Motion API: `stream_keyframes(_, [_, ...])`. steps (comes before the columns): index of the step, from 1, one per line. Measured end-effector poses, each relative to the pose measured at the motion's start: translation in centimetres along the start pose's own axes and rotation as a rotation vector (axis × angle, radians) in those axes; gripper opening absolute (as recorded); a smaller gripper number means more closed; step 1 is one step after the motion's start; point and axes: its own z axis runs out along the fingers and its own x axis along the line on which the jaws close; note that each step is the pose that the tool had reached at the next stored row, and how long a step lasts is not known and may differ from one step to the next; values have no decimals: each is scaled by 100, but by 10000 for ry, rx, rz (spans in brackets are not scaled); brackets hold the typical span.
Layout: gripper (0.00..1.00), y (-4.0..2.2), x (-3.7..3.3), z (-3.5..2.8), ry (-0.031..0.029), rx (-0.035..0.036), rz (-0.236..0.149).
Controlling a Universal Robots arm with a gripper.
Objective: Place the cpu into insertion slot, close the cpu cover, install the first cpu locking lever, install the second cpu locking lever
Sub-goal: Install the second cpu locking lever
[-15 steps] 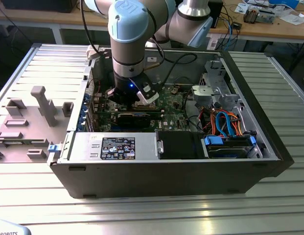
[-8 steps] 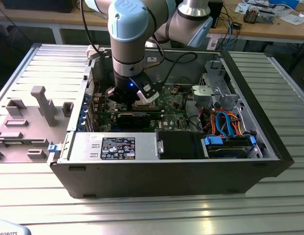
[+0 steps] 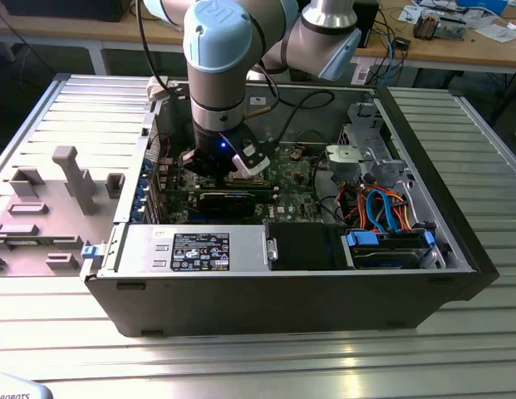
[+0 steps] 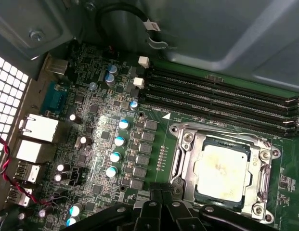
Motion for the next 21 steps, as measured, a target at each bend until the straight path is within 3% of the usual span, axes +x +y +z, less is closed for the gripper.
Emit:
stream_keyframes(8, [11,-11,11,-5,-1,64,-1])
stream_keyframes(12, [11,-2,1,-65,3,73,-4])
stream_keyframes(17, [11,62,-196,-49,88,158,10])
stream_keyframes(21, [11,115,-336,-35,178,266,24])
